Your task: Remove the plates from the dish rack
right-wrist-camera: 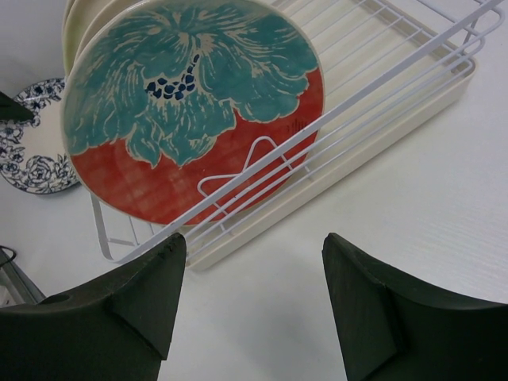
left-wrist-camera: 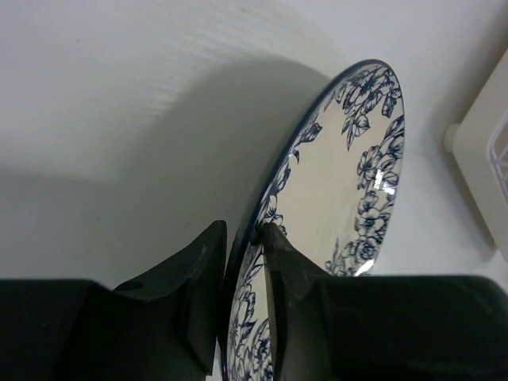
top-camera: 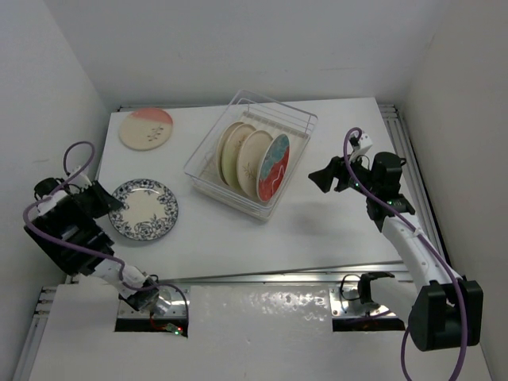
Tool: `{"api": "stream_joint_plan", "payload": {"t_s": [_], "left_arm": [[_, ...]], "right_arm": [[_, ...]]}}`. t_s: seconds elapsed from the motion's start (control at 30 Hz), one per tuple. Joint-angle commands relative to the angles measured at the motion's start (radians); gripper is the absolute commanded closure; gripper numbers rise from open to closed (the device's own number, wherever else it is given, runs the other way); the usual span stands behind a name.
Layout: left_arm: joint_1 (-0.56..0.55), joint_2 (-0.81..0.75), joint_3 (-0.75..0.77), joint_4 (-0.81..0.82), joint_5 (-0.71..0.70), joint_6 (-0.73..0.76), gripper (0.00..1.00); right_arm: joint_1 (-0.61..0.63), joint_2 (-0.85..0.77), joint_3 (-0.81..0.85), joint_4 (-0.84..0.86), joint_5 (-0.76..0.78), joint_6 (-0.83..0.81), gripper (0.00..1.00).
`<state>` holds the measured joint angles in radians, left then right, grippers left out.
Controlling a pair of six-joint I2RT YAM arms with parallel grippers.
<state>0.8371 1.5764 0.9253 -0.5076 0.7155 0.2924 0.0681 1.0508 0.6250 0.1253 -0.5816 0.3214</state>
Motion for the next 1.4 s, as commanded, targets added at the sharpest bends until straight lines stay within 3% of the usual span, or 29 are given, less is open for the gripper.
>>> {"api": "stream_joint_plan", "payload": {"t_s": [0.0, 0.27, 0.4, 0.57, 0.67, 0.87, 1.0, 1.07, 1.13, 1.27, 1.37], "left_arm": [[0.022, 0.074, 0.052, -0.02, 0.064, 0.097, 0.77], [0.049, 0.207, 0.081, -0.127, -0.031, 0.229, 0.75], [0.051, 0.269, 0.121, -0.224, -0.079, 0.353, 0.93], [0.053, 0.284, 0.124, -0.316, -0.171, 0.612, 0.99], [0.053, 0.281, 0.124, -0.33, -0.22, 0.659, 0.99], [0.051, 0.307, 0.165, -0.315, -0.237, 0.636, 0.95], [0.053, 0.329, 0.202, -0.29, -0.287, 0.596, 0.85], [0.053, 0.327, 0.222, -0.276, -0.289, 0.568, 0.86], [0.051, 0.32, 0.234, -0.247, -0.297, 0.544, 0.94], [0.053, 0.32, 0.244, -0.2, -0.347, 0.521, 0.93], [0.051, 0.342, 0.26, -0.206, -0.378, 0.516, 0.82]], "right_arm": [[0.007, 0.0, 0.041, 0.013, 0.012, 0.011, 0.31], [0.012, -0.026, 0.048, -0.012, 0.072, 0.033, 0.32], [0.015, -0.031, 0.08, -0.053, 0.085, 0.021, 0.32], [0.013, -0.035, 0.09, -0.082, 0.1, 0.008, 0.32], [0.015, -0.035, 0.087, -0.084, 0.1, 0.01, 0.32], [0.016, -0.034, 0.087, -0.081, 0.101, 0.015, 0.32], [0.016, -0.032, 0.088, -0.092, 0.104, -0.002, 0.32], [0.016, -0.032, 0.09, -0.093, 0.103, -0.001, 0.32], [0.018, -0.029, 0.085, -0.089, 0.103, -0.002, 0.32], [0.018, -0.025, 0.085, -0.082, 0.101, -0.004, 0.31], [0.018, -0.02, 0.093, -0.085, 0.1, -0.01, 0.31]]}}
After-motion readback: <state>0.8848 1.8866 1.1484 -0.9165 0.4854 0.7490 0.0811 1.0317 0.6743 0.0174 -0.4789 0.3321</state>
